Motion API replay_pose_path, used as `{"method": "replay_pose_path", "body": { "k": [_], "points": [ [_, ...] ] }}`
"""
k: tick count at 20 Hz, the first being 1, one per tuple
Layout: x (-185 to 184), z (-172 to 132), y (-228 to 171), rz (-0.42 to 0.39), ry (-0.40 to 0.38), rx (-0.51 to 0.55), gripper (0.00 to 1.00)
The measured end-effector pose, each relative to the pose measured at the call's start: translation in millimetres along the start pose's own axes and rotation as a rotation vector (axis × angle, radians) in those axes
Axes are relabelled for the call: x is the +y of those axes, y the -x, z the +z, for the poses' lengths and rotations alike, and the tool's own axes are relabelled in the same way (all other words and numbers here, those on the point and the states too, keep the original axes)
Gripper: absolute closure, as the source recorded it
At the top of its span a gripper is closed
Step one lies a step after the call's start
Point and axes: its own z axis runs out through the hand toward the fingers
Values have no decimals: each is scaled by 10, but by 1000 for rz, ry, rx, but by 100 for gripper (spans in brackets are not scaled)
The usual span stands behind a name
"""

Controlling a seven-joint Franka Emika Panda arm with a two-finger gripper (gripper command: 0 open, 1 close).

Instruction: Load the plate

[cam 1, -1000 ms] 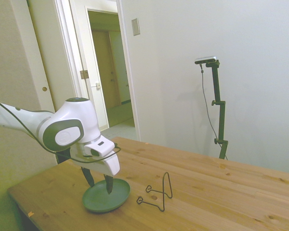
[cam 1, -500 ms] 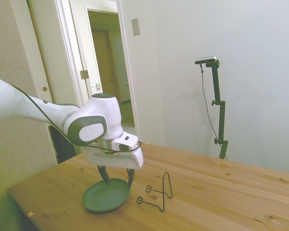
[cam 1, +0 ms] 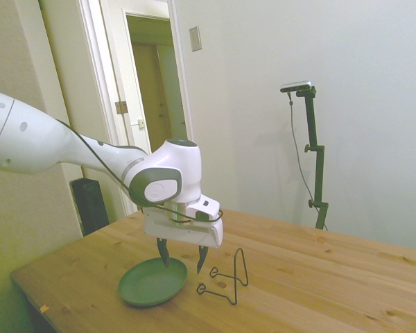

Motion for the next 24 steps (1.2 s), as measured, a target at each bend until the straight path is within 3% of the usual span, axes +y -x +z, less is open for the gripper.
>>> {"method": "replay_pose_path", "body": {
  "k": [9,17,18,24],
  "points": [
    [29,355,-267,-8,-17,-92,0],
    [-240,544,-198,-57,-11,-126,0],
    [-284,554,-189,-64,-11,-127,100],
    [-388,581,-162,-82,-10,-132,100]
  ]
}}
